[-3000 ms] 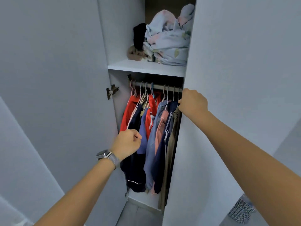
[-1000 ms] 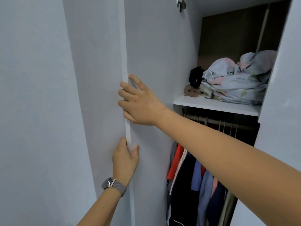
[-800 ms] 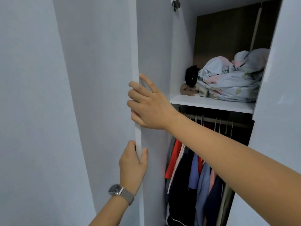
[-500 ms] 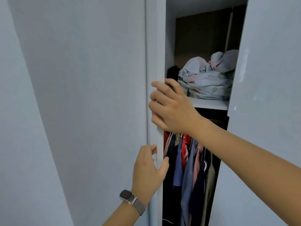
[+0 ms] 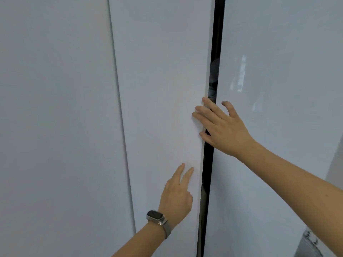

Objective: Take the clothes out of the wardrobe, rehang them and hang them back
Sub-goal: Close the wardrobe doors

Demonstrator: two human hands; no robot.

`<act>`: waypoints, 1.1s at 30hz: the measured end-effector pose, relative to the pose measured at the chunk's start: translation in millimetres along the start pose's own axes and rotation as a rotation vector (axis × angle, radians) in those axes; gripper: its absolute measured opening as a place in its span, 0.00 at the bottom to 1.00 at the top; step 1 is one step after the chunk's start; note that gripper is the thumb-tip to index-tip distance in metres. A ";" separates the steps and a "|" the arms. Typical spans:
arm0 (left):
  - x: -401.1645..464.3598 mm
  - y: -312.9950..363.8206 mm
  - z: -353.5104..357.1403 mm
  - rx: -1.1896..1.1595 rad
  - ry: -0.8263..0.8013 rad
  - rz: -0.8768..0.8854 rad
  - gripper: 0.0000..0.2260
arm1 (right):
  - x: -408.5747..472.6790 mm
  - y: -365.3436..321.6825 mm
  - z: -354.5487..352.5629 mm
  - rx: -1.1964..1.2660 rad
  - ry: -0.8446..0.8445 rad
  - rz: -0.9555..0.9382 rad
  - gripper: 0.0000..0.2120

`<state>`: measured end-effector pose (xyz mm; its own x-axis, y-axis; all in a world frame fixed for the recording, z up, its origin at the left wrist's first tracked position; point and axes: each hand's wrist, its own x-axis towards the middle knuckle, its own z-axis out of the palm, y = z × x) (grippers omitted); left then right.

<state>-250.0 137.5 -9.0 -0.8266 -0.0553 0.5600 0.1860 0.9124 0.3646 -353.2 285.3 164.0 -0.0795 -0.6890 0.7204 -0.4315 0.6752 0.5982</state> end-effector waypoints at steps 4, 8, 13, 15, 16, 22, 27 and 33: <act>47.9 1.2 8.2 0.066 0.198 0.019 0.39 | -4.7 10.9 11.3 0.008 -0.046 -0.020 0.31; 72.5 -10.3 8.9 0.229 0.133 0.030 0.49 | 0.0 14.4 22.5 0.034 -0.082 -0.014 0.34; 90.5 -26.2 18.2 0.392 0.024 0.024 0.53 | -3.0 29.3 44.6 -0.019 -0.159 0.000 0.45; 99.0 -28.9 21.1 0.408 -0.013 0.023 0.49 | -3.5 33.1 52.9 -0.051 -0.193 0.030 0.47; 102.6 -29.8 22.0 0.427 -0.018 0.027 0.47 | -3.4 33.5 57.6 -0.059 -0.210 0.048 0.48; 120.4 -33.7 34.4 0.476 0.056 0.109 0.49 | -1.9 31.3 83.4 -0.111 -0.303 0.149 0.53; 135.9 -42.5 47.1 0.568 0.074 0.161 0.41 | 3.5 28.3 96.6 -0.135 -0.363 0.277 0.56; 148.6 -40.2 61.0 0.614 0.010 0.115 0.35 | 7.4 28.6 114.7 -0.068 -0.389 0.366 0.57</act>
<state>-412.7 117.3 14.2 -0.8137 0.0559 0.5786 -0.0686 0.9792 -0.1912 -469.2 269.3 146.2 -0.5465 -0.4432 0.7106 -0.2552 0.8962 0.3628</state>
